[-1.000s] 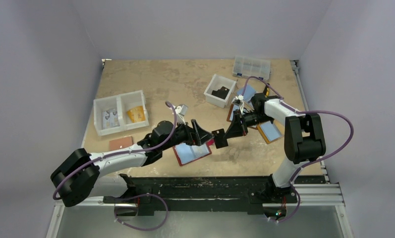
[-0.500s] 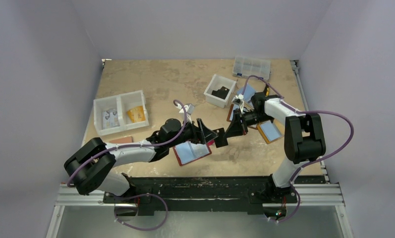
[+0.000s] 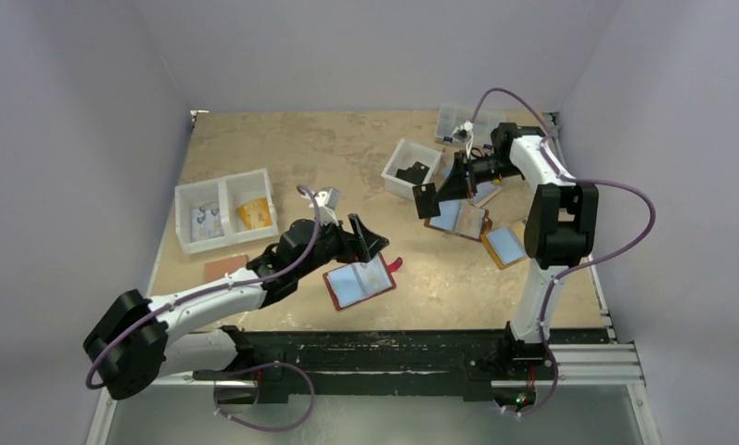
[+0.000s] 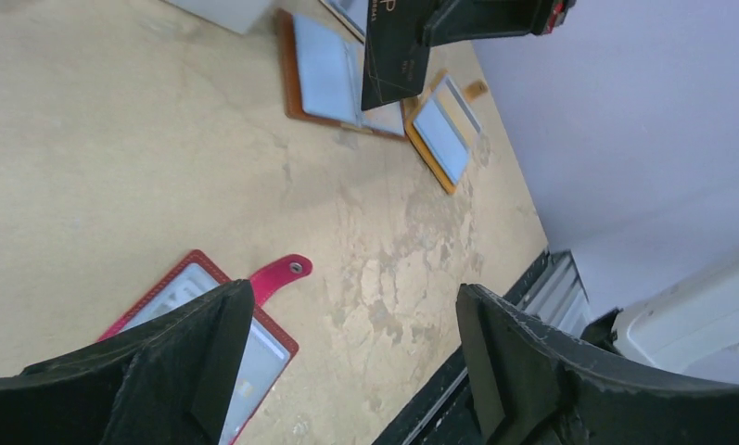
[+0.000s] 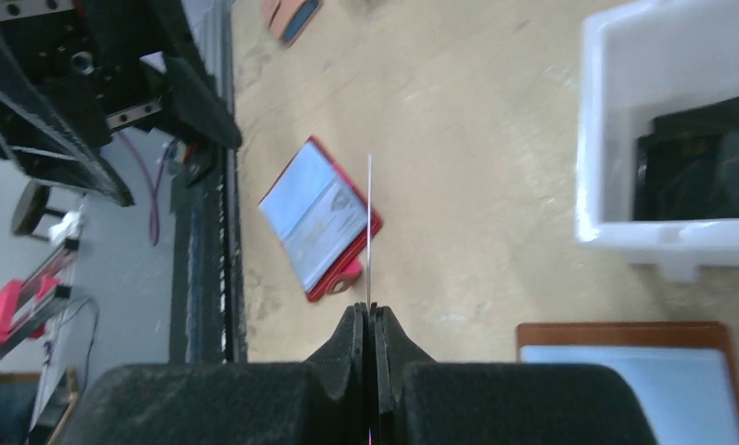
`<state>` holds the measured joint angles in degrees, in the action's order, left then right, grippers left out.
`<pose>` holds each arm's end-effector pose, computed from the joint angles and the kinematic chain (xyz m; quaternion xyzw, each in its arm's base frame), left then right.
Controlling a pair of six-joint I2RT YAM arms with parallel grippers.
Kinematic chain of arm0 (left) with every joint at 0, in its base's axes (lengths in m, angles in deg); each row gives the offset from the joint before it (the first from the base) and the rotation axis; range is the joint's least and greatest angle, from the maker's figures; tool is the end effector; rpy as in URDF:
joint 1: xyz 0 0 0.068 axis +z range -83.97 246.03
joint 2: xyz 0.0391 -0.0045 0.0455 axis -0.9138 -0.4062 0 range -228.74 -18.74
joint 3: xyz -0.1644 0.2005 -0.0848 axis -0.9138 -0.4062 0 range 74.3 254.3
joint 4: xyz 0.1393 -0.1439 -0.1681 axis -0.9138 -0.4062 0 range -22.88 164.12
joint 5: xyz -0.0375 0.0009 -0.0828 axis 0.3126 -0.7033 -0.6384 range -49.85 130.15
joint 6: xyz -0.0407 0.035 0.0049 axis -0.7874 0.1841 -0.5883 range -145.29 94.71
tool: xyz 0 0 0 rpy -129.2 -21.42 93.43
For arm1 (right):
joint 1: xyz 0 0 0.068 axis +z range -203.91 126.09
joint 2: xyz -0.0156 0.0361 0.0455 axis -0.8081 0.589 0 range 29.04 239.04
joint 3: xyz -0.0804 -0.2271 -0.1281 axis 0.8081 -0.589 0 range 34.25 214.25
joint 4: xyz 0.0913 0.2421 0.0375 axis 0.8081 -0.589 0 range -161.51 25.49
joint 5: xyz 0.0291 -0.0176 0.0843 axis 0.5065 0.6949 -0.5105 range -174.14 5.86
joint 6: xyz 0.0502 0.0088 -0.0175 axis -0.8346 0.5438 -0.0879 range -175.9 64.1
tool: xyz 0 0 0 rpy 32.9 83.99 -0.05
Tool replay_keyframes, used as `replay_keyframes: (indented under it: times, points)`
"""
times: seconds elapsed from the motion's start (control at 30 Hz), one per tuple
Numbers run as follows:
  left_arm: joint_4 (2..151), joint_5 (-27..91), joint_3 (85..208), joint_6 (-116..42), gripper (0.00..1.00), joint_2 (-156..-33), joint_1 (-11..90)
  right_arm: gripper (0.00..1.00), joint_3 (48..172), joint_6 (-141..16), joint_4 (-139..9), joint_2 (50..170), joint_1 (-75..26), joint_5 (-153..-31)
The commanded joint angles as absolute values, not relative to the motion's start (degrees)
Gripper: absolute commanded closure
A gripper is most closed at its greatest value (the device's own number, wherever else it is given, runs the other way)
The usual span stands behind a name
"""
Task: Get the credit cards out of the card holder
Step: Place the credit card in the storage box.
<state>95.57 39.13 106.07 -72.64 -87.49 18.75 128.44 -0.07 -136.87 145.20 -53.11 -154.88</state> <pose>0.1771 -0.1927 0.2308 0.0049 0.7961 -0.4496 0.4051 0.3792 0.0389 0.2290 -0.3672 0.7277 0.5272 0.2400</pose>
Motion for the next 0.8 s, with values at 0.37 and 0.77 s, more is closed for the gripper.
replay_keyframes:
  times: [0.37,0.77]
  points:
    - [62.66,57.71,110.06,-72.34,0.01,-64.28,21.29,1.00,135.32,-64.47,-86.98,141.73,-51.89,-131.18]
    - [59.18,59.70,112.03,-71.05,0.01,-63.24,21.38,1.00,137.30,-72.41,-85.35,144.44,-46.58,-118.99]
